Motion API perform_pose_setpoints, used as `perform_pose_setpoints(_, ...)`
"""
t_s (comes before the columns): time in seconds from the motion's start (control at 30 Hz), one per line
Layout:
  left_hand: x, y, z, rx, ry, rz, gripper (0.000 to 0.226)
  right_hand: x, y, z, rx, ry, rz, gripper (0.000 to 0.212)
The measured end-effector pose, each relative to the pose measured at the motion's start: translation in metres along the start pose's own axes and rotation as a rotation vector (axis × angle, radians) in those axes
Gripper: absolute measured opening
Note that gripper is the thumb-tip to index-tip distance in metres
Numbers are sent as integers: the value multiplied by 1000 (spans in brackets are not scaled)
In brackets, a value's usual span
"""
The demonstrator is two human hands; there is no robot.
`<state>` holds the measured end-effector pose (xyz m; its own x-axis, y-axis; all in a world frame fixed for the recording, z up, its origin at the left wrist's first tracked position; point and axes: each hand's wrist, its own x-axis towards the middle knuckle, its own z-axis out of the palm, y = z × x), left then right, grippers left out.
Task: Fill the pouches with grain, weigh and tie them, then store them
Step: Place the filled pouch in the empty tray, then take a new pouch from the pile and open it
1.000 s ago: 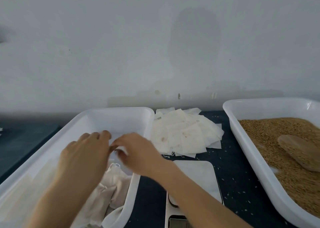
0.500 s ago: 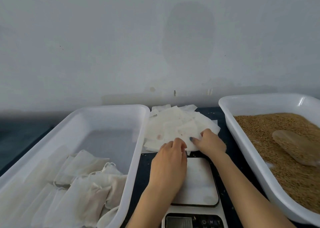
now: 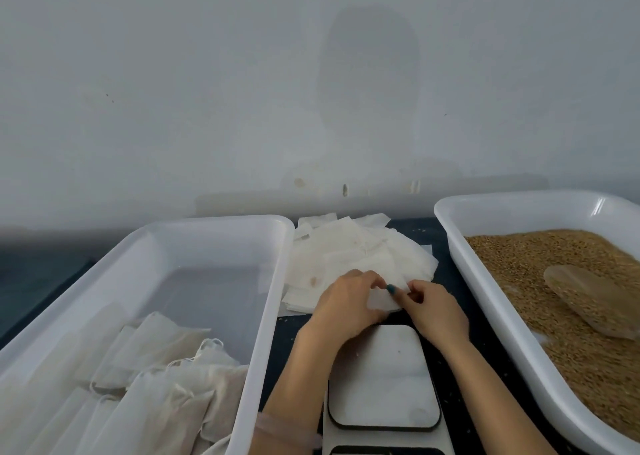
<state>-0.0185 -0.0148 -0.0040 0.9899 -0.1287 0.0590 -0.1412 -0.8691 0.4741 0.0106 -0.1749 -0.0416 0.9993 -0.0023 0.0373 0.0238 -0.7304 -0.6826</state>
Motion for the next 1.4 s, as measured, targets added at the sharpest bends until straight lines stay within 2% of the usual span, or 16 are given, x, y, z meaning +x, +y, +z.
perform_pose_setpoints(0.07,4,4,5,47,23,0,40,-3,3,2,30,2,-14,46)
perform_pose_setpoints(0.2,8,1,8,98,186,-19,16,1,6,-2,155,5,-14,37)
perform_pose_setpoints(0.37,5,-8,11,-65,337,-67,8,5,11,-3,158,16,0,36)
perform_pose_setpoints(0.47,3,-10,11,-346,441,-175,3,7,14,0,158,23,11,24)
perform_pose_setpoints(0.57,-1,-8,7,-856,529,-314,8,7,15,0,269,73,16,20)
perform_pose_setpoints(0.63,-5,-5,5,-1209,521,-385,16,5,12,-4,328,181,-26,19)
perform_pose_setpoints(0.7,-7,-4,1,-1396,503,-413,21,2,5,-10,411,216,-105,16)
perform_pose_setpoints(0.8,-11,-1,-5,-1526,438,-386,21,-7,-12,-20,694,3,-189,33)
perform_pose_setpoints(0.9,-16,1,-3,-1209,412,-445,12,-13,-21,-22,824,-210,-204,22)
perform_pose_setpoints(0.97,-19,0,0,-1081,431,-411,10,-14,-21,-22,797,-187,-182,14)
perform_pose_setpoints(1.07,-23,-2,-2,-1013,478,-349,10,-14,-16,-24,699,-162,-159,18)
perform_pose_setpoints(1.17,-25,-4,-2,-996,508,-264,11,-16,-13,-27,748,-172,-141,18)
perform_pose_setpoints(1.2,-26,-4,-1,-957,514,-195,21,-16,-13,-27,766,-163,-128,18)
perform_pose_setpoints(1.27,-29,-3,0,-740,535,-8,56,-17,-14,-28,779,-152,-113,15)
perform_pose_setpoints(1.33,-30,-4,1,-406,552,176,90,-18,-18,-31,788,-118,-109,27)
perform_pose_setpoints(1.4,-30,-6,3,-55,552,282,107,-19,-21,-34,767,-98,-127,35)
